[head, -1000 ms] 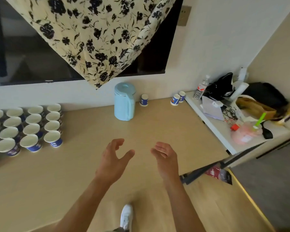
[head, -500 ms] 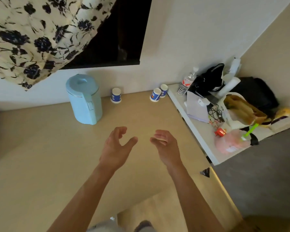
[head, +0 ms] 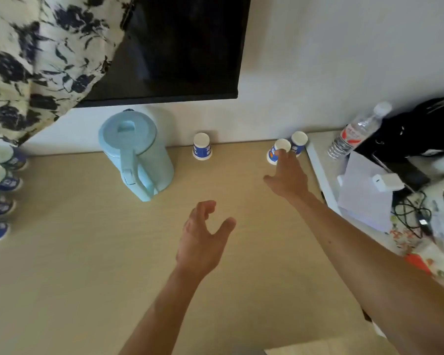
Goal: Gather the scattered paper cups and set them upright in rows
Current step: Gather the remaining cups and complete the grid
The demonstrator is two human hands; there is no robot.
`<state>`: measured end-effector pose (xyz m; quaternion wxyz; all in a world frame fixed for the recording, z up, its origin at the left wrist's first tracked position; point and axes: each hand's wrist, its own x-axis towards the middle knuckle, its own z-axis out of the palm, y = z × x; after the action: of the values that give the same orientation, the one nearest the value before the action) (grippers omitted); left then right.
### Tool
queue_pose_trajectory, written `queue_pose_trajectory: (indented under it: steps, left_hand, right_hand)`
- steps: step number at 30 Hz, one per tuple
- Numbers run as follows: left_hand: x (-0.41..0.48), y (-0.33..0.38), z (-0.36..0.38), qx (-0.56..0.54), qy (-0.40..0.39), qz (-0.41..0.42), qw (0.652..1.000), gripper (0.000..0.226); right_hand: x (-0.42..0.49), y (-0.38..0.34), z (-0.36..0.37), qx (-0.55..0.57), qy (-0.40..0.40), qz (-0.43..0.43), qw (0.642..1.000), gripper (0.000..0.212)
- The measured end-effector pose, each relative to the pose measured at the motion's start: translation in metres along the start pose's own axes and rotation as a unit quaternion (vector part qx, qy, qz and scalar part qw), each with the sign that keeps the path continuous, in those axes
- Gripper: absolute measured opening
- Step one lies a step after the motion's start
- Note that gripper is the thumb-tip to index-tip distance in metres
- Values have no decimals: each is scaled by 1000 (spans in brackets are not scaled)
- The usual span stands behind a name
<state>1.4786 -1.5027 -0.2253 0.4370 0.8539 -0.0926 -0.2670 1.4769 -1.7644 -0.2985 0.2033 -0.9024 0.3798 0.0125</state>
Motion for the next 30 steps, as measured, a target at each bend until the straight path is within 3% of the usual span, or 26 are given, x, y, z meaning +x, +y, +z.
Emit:
queue_pose_trajectory:
  steps: [6, 12, 17, 20, 22, 24, 26, 28, 30]
  left_hand:
    - [26, 16, 41, 7, 11, -36, 999, 46]
    - [31, 19, 61, 23, 20, -48, 998, 46]
    - [29, 15, 69, 30, 21, -56, 998, 46]
    - [27, 14, 75, 21, 15, -66, 998, 46]
    - [28, 15, 79, 3, 14, -78, 997, 45]
    - [31, 17, 83, -33, 12, -94, 995, 40]
    - [36, 21, 85, -87, 10, -117, 989, 39]
    - [40, 27, 87, -157, 7, -127, 979, 51]
    - [42, 32, 87, -210, 12, -109, 972, 65]
  right_hand:
    - [84, 34, 19, -167, -36, -69, 983, 78]
    - [119, 54, 36, -272, -19, -166, 948, 75]
    - [127, 63, 36, -262, -18, -175, 949, 53]
    - [116, 66, 31, -118, -34, -156, 980, 51]
    - [97, 62, 25, 83, -19, -102, 991, 51]
    - [62, 52, 17, 301, -5, -36, 953, 48]
    - [23, 39, 11, 466, -19, -8, 885, 45]
    - [-13, 29, 9, 568, -40, -23, 822, 42]
    - [-40, 22, 11, 610, -69, -39, 789, 44]
